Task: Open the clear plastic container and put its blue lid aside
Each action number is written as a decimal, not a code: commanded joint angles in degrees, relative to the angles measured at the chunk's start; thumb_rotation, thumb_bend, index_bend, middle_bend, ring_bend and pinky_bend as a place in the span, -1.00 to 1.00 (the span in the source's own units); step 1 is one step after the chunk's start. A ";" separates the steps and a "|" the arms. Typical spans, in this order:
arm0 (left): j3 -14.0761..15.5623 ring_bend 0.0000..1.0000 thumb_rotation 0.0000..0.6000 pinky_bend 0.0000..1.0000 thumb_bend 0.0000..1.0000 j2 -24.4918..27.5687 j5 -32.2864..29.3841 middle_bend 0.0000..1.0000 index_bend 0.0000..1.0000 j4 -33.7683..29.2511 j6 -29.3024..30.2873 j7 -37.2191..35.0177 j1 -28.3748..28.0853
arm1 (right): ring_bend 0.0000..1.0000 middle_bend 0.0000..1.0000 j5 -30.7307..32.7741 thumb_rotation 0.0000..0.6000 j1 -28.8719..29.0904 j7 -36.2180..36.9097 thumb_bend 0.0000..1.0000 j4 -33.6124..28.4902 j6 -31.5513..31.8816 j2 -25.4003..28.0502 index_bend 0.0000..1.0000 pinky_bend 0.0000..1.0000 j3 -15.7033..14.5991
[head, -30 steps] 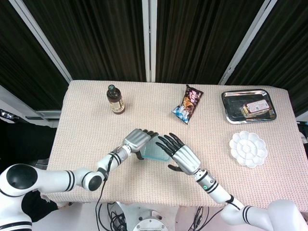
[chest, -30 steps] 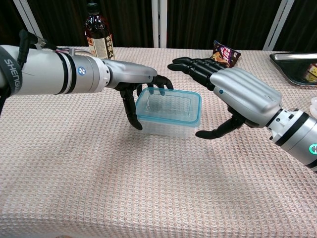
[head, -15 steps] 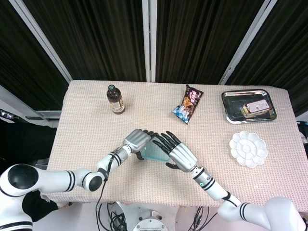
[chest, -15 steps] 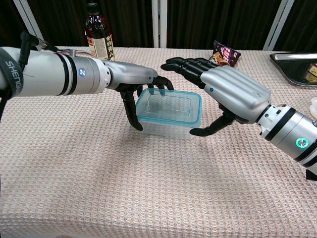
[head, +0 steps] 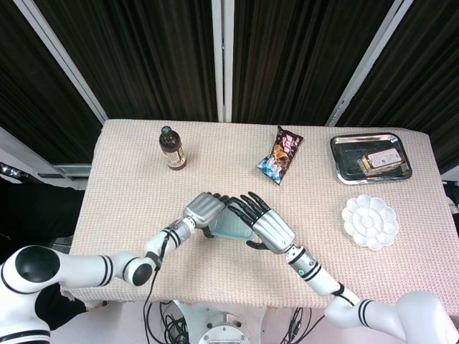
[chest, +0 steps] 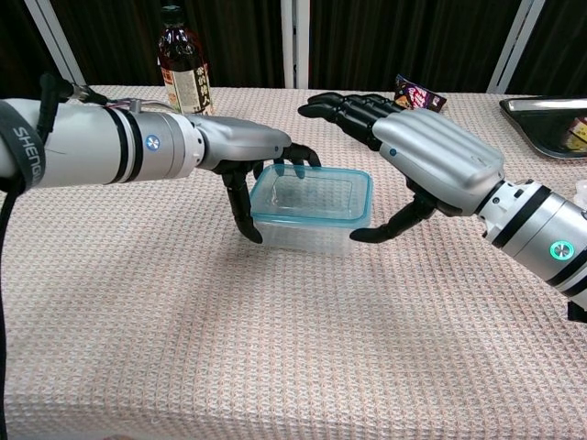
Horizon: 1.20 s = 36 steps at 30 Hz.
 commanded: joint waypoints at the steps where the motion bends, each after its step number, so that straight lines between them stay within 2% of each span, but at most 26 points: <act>1: 0.04 -0.58 1.00 -0.39 -1.00 -0.34 0.33 -0.40 -0.58 0.25 0.37 0.29 0.13 | -1.00 -1.00 0.09 1.00 0.15 -0.24 -0.95 -0.59 -0.03 0.43 -1.00 -1.00 0.12; 6: -0.18 -0.58 1.00 -0.39 -1.00 -0.34 0.49 -0.40 -0.57 0.16 0.29 0.39 0.24 | -1.00 -1.00 -0.03 1.00 0.20 -0.02 -0.94 -0.79 0.68 0.62 -1.00 -1.00 0.24; 9: -0.44 -0.58 1.00 -0.39 -1.00 -0.06 0.38 -0.40 -0.57 -0.23 -0.01 0.09 0.30 | -1.00 -0.96 -0.41 1.00 0.16 0.88 -0.81 0.18 1.72 0.17 -0.99 -1.00 0.25; 10: -0.76 -0.58 1.00 -0.39 -1.00 0.13 0.24 -0.41 -0.58 -0.58 -0.32 -0.57 0.43 | -1.00 -0.91 -0.71 1.00 0.16 1.11 -0.70 0.95 2.19 -0.15 -0.95 -1.00 0.15; 13: -1.55 -0.58 1.00 -0.40 -1.00 0.89 0.12 -0.43 -0.58 -1.36 -1.76 -2.69 0.74 | -1.00 -0.75 -1.67 1.00 0.26 2.28 -0.41 3.38 3.63 -1.33 -0.67 -1.00 -0.19; 17: -2.23 -0.58 1.00 -0.40 -1.00 1.76 0.73 -0.47 -0.62 -2.02 -3.27 -5.06 1.10 | -1.00 -0.65 -2.57 1.00 0.52 3.85 -0.30 6.50 5.32 -2.98 -0.36 -1.00 -0.36; 20: -2.61 -0.58 1.00 -0.40 -1.00 2.21 1.19 -0.48 -0.65 -2.41 -3.89 -6.38 1.32 | -1.00 -0.62 -2.78 1.00 0.75 4.50 -0.26 7.92 5.53 -3.76 -0.24 -1.00 -0.56; 23: -3.20 -0.67 1.00 -0.41 -1.00 2.75 1.60 -0.54 -0.72 -3.17 -4.51 -8.09 1.62 | -1.00 -0.61 -2.87 1.00 1.00 4.70 -0.26 9.18 5.32 -4.53 -0.18 -1.00 -0.85; 27: -3.62 -0.88 1.00 -0.59 -1.00 3.56 2.62 -0.69 -0.81 -4.12 -4.60 -9.49 1.99 | -1.00 -0.60 -2.99 1.00 1.18 4.91 -0.26 10.68 5.12 -5.63 -0.04 -1.00 -1.32; 30: -3.78 -0.99 1.00 -0.71 -1.00 3.84 3.51 -0.81 -0.84 -4.67 -3.73 -10.09 2.48 | -1.00 -0.57 -3.14 1.00 1.25 5.36 -0.26 12.01 5.52 -6.69 0.16 -1.00 -1.54; 34: -3.67 -1.00 1.00 -0.75 -1.00 4.37 3.98 -0.85 -0.85 -5.26 -3.00 -10.50 2.98 | -0.97 -0.48 -3.64 1.00 1.16 6.18 -0.26 14.88 7.00 -8.47 0.47 -1.00 -1.90; 36: -3.59 -1.00 1.00 -0.78 -1.00 4.69 4.08 -0.87 -0.86 -5.58 -2.53 -10.56 3.24 | -0.95 -0.44 -3.73 1.00 1.12 6.92 -0.26 16.11 7.91 -9.15 0.56 -1.00 -1.85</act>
